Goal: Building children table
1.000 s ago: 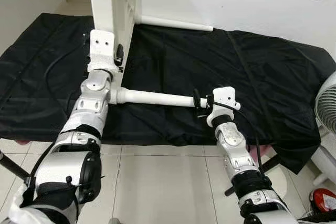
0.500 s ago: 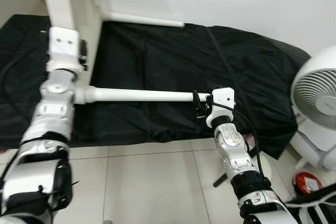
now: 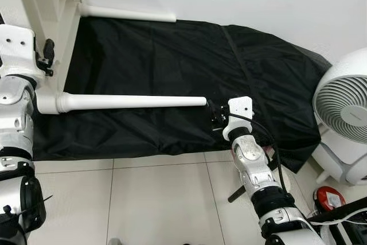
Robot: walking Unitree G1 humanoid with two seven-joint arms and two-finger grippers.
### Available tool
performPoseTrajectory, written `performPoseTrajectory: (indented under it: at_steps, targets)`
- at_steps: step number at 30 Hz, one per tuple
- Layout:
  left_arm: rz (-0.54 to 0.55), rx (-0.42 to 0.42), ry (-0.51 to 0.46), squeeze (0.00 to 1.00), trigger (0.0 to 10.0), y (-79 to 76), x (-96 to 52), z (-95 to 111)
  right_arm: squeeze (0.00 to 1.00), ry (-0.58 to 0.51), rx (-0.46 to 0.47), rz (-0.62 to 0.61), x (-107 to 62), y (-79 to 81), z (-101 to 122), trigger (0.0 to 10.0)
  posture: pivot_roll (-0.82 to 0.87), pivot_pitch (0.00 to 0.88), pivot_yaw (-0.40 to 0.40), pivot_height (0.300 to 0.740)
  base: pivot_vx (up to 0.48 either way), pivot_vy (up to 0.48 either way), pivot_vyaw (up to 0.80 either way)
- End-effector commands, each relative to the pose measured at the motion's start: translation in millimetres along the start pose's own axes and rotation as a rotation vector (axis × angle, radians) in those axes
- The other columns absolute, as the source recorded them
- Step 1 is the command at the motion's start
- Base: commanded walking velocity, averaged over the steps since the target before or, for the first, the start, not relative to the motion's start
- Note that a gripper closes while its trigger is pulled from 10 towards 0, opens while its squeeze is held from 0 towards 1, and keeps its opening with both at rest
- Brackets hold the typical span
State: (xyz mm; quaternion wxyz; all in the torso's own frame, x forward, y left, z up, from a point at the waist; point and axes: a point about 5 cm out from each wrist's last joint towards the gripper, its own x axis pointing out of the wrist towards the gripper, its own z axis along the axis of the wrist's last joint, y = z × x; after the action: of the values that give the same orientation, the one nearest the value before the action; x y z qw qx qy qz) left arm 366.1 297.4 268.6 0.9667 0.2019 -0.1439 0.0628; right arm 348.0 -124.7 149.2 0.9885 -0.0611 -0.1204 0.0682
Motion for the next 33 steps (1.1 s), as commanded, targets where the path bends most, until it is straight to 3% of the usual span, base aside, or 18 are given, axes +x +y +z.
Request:
performPoseTrajectory:
  at_steps: [1,4,5,6,15,18,24,25,27,30,33]
  targets:
    - [-0.032,0.031,-0.016,1.0,10.0,-3.6,-0.2,3.2,0.0,0.008,-0.006,-0.005,-0.8,-2.2,-1.7,10.0,0.12,0.106,-0.067,0.74,0.0,0.0,0.0]
    - [-0.058,0.061,0.003,1.0,10.0,-7.3,-1.0,1.3,0.0,0.011,-0.007,-0.008,-2.2,-3.1,-2.9,10.0,0.11,0.108,-0.062,0.74,0.0,0.0,0.0]
    - [-0.071,0.073,0.009,0.71,10.0,-8.7,-1.5,0.7,0.0,0.012,-0.007,-0.008,-2.6,-3.2,-3.2,10.0,0.11,0.108,-0.062,0.74,0.0,0.0,0.0]
    - [-0.083,0.079,0.011,0.0,10.0,-10.2,-2.6,0.1,0.0,0.012,-0.008,-0.01,-3.1,-3.5,-3.6,10.0,0.11,0.108,-0.06,0.74,0.0,0.0,0.0]
    - [-0.148,0.077,0.008,0.0,10.0,-12.2,-10.7,-3.0,0.0,0.015,-0.008,-0.003,-3.9,-2.3,-4.7,10.0,0.13,0.107,-0.063,0.74,0.0,0.0,0.0]
    - [-0.176,0.122,0.014,0.0,10.0,-8.5,-19.7,-2.2,0.0,0.015,-0.009,0.003,-2.7,-1.8,-4.3,10.0,0.13,0.106,-0.065,0.74,0.0,0.0,0.0]
    - [-0.147,0.092,0.014,0.0,10.0,1.7,-37.0,0.0,0.0,0.014,-0.01,0.012,-2.1,-2.2,-4.0,10.0,0.13,0.101,-0.069,0.74,0.0,0.0,0.0]
    - [-0.166,0.107,0.009,0.0,10.0,2.0,-47.2,6.6,0.0,0.015,-0.008,0.026,-2.8,-1.9,-4.1,10.0,0.13,0.097,-0.077,0.74,0.0,0.0,0.0]
    - [-0.168,0.044,0.011,0.0,10.0,2.4,-62.8,14.3,0.0,0.023,-0.008,0.039,-5.3,-2.0,-6.4,10.0,0.15,0.092,-0.093,0.74,0.0,0.0,0.0]
    - [-0.194,0.032,0.017,0.0,10.0,0.3,-70.6,15.3,0.0,0.029,-0.008,0.047,-6.5,-1.5,-7.9,10.0,0.16,0.092,-0.104,0.74,0.0,0.0,0.0]
    - [-0.335,0.001,0.041,0.0,10.0,-18.8,-91.5,9.7,0.0,0.044,-0.009,0.079,-8.0,1.6,-11.5,10.0,0.18,0.086,-0.121,0.74,0.0,0.0,0.0]
